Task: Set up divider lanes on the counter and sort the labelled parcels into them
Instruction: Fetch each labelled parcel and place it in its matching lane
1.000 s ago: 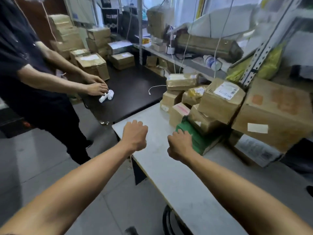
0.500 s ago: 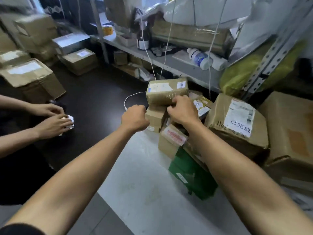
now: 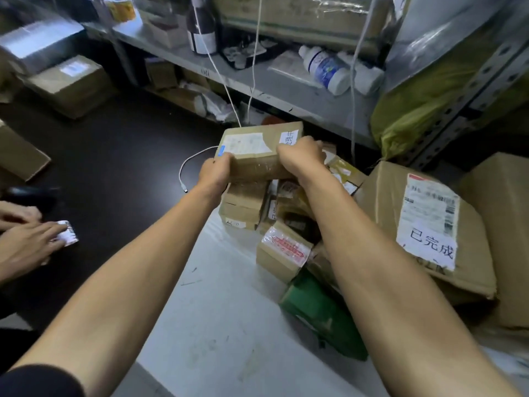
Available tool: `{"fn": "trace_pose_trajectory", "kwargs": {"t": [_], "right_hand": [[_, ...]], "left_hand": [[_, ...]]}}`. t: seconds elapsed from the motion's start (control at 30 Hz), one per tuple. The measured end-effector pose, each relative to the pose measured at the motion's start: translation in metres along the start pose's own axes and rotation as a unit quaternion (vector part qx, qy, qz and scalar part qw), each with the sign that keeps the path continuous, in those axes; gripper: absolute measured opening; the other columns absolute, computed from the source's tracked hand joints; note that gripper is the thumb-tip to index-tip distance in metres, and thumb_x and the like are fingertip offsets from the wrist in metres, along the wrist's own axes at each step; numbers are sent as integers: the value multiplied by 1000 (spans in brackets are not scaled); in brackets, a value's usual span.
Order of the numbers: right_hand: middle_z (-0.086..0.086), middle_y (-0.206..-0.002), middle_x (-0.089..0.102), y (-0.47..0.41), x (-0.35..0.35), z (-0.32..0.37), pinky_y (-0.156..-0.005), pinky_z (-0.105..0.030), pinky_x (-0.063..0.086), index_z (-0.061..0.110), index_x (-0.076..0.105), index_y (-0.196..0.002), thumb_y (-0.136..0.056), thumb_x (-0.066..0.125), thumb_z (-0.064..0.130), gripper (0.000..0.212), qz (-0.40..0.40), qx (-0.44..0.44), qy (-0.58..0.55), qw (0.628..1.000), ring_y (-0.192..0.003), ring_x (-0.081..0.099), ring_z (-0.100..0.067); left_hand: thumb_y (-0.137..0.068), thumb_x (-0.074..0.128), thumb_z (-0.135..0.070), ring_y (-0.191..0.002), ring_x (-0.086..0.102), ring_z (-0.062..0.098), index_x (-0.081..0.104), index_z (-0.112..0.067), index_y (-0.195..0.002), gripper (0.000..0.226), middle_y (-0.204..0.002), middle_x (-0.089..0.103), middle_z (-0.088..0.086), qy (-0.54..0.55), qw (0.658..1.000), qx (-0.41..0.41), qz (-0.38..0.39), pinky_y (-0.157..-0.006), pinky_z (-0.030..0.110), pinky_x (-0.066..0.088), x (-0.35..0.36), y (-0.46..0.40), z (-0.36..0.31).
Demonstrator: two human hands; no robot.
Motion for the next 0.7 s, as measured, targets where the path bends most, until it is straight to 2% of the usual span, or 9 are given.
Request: {"fn": "trace_pose_trajectory", "kwargs": {"t": [0.1, 0.17, 0.23, 0.33, 0.4, 0.47, 0.53, 0.6, 0.7], "right_hand": [[-13, -150, 30, 15, -6, 8, -107, -45, 41, 6, 43, -143, -89, 57, 43, 66, -18, -14, 7, 1000, -134, 38, -36], [-11, -144, 40, 33, -9, 13, -100, -40, 44, 8, 45, -142, -89, 58, 46, 66, -29, -47, -30, 998, -129, 45, -33], [-1, -126, 57, 55, -11, 12, -87, -34, 44, 16, 52, -132, -89, 63, 50, 56, -49, -88, -124, 987, -114, 56, -23], [9, -91, 61, 90, -16, 0, -72, -28, 42, 22, 57, -95, -92, 64, 54, 33, -111, -119, -272, 948, -83, 58, -11], [7, -84, 58, 107, -16, -12, -67, -25, 41, 23, 54, -85, -98, 59, 52, 31, -111, -88, -368, 919, -75, 55, -9], [6, -85, 56, 124, -17, -23, -66, -25, 41, 24, 54, -89, -100, 56, 50, 28, -60, -55, -414, 907, -76, 53, -9], [4, -90, 59, 144, -11, -29, -69, -28, 46, 24, 59, -102, -101, 54, 51, 27, 65, -47, -417, 905, -77, 56, -10], [-1, -101, 69, 172, 4, -37, -74, -34, 56, 22, 63, -117, -98, 52, 54, 39, 196, -57, -390, 898, -83, 65, -15], [-3, -130, 67, 203, 24, -60, -85, -40, 61, 27, 53, -144, -91, 62, 51, 58, 204, -86, -344, 912, -106, 71, -22]], "left_hand": [[-98, 59, -35, -94, 63, 18, 50, -19, -125, 33, -119, 63, 4, 133, 991, 13, 3, -70, 33, 55, -4, 7, -7], [-99, 58, -32, -102, 64, 24, 42, -23, -126, 32, -118, 57, 3, 224, 974, 23, 11, -82, 45, 62, -13, 16, -17], [-99, 59, -31, -101, 64, 25, 41, -25, -125, 32, -119, 56, 3, 280, 959, 38, 18, -81, 49, 62, -26, 27, -25], [-92, 58, -34, -95, 65, 22, 48, -22, -121, 33, -116, 63, 0, 252, 964, 84, 15, -68, 39, 61, -55, 35, -25], [-80, 60, -40, -98, 64, 26, 53, -10, -125, 54, -114, 65, 3, 224, 967, 112, 53, -71, 38, 55, -76, 41, -20], [-77, 64, -44, -113, 61, 29, 52, -6, -135, 70, -129, 62, 9, 196, 966, 142, 96, -96, 48, 50, -92, 22, -2], [-81, 65, -39, -126, 57, 30, 38, -11, -149, 79, -149, 51, 19, 181, 964, 148, 125, -111, 56, 42, -97, 40, 9], [-83, 58, -31, -128, 57, 29, 34, -14, -149, 72, -147, 52, 16, 144, 963, 164, 155, -108, 49, 47, -95, 78, 17], [-82, 59, -32, -116, 62, 30, 47, -2, -131, 58, -133, 58, 19, 127, 959, 185, 175, -100, 44, 52, -92, 117, 33]]}}
Point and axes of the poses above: each hand's wrist, its own y-axis away from the middle knuckle, its own x-axis out of the palm, z = x × y, the point moved 4 cm from there along -y, towards the middle knuckle
